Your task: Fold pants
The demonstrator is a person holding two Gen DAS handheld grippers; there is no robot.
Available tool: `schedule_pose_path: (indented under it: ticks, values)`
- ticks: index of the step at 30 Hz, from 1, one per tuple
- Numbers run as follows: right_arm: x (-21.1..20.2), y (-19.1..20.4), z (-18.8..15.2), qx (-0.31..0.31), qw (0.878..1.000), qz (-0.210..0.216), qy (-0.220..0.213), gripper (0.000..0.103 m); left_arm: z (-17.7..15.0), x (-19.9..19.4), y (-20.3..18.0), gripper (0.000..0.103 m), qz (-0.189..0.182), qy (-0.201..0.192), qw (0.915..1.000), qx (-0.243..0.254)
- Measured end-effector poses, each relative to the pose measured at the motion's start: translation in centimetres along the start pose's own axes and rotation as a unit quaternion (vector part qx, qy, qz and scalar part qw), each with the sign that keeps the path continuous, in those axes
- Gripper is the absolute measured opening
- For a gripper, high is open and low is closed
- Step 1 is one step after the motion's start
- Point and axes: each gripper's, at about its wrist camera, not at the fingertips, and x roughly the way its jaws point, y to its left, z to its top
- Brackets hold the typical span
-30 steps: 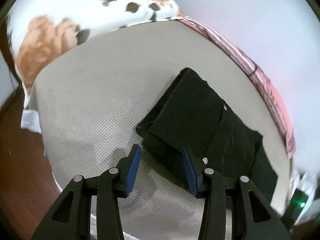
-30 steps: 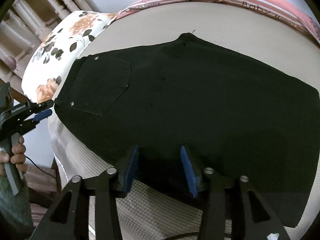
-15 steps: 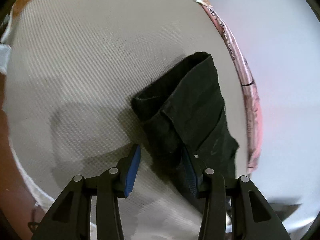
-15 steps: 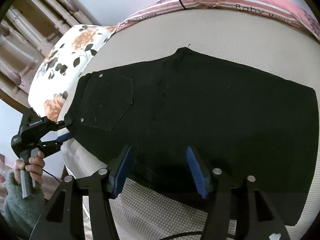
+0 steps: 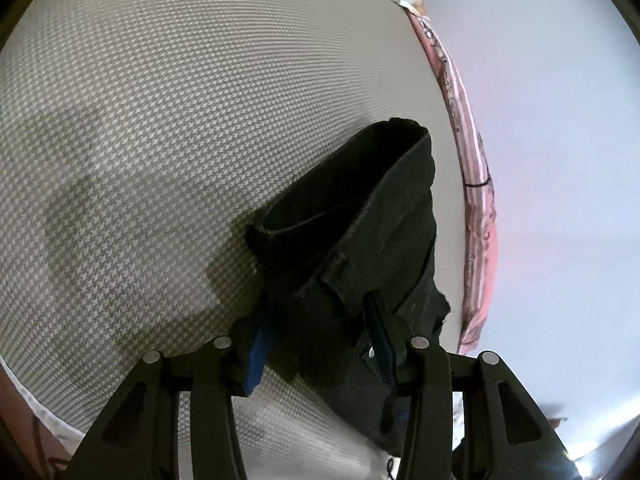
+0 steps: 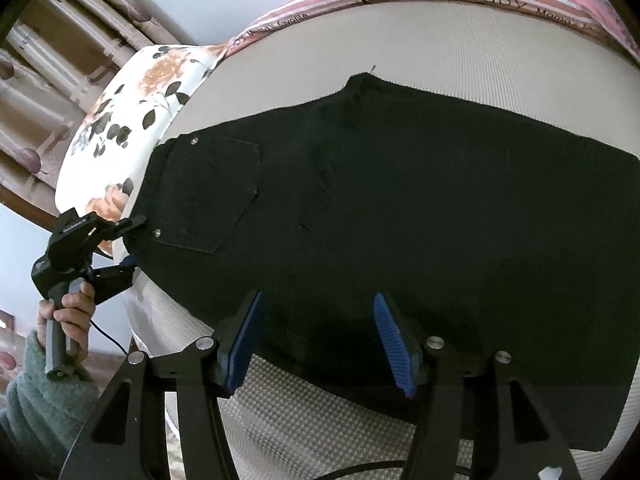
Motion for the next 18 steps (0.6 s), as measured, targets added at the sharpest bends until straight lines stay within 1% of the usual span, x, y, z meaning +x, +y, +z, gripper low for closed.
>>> schedule_pose_path:
  ticks: [4,7,9,11,14,16,18]
  values:
    - [0.2,-0.2,-0.1,0.005,1.000,-0.002,0.002,0.055,0.0,-0.1,-0.8,0.045,0.010,0.000,0.9995,0.029]
    - [0.2,-0.1,0.0,0.004,1.000,-0.004,0.003,0.055,-0.1,-0.1,-1.2,0.045,0.007,-0.002,0.9992,0.039]
    - [0.3,-0.2,0.0,0.005,1.000,-0.006,0.004,0.056,-0.1,-0.3,-1.2,0.045,-0.002,-0.006,0.9989,0.045]
    - [0.4,-0.2,0.0,0.003,1.000,-0.007,0.004,0.056,-0.2,-0.4,-1.7,0.045,0.003,-0.007,0.9980,0.063]
    - [0.5,0.0,0.0,-0.003,1.000,-0.012,0.004,0.057,-0.1,0.1,-1.3,0.045,0.010,-0.004,0.9980,0.062]
    - [0.6,0.1,0.0,-0.005,1.000,-0.013,0.005,0.058,0.3,0.6,-1.2,0.045,-0.005,0.003,0.9976,0.070]
    - [0.5,0.2,0.0,-0.007,1.000,-0.014,0.004,0.059,0.8,0.6,-0.4,0.045,-0.033,0.007,0.9963,0.079]
